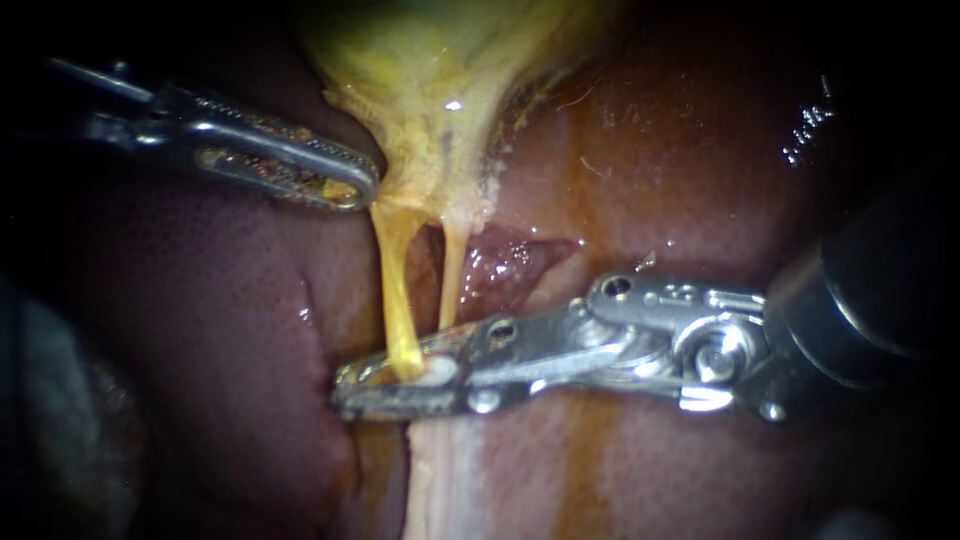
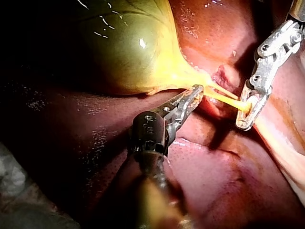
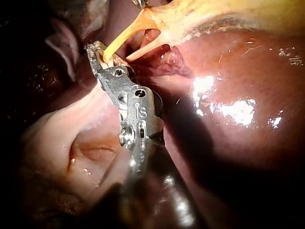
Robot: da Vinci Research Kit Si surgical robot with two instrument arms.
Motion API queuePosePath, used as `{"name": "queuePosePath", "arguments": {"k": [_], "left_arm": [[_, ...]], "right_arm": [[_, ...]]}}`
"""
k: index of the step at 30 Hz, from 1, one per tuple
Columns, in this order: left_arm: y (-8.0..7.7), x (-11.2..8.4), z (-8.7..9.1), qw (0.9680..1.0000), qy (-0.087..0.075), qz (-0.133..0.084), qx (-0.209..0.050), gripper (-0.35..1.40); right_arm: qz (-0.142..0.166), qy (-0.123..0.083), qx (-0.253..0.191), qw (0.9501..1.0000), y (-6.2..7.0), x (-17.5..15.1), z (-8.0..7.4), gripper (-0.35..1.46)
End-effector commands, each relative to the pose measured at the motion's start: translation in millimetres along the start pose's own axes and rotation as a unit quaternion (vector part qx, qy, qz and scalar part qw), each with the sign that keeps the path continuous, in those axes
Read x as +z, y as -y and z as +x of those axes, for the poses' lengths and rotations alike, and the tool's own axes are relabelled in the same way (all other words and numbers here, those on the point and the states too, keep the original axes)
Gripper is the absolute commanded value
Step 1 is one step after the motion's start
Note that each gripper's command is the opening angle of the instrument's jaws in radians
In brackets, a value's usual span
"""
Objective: Clipping first clip left tube
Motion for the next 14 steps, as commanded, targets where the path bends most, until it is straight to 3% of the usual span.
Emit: {"name": "queuePosePath", "arguments": {"k": [1, 14], "left_arm": [[0.0, 0.0, 0.0, 1.0, 0.0, 0.0, 0.0, -0.35], [0.1, 0.0, 0.0, 1.0, 0.0, 0.0, 0.0, -0.35]], "right_arm": [[0.001, 0.0, 0.001, 1.0, -0.1, -0.2, -0.1, -0.35], [0.001, 0.001, 0.001, 1.0, -0.5, -0.3, -0.3, -0.35]]}}
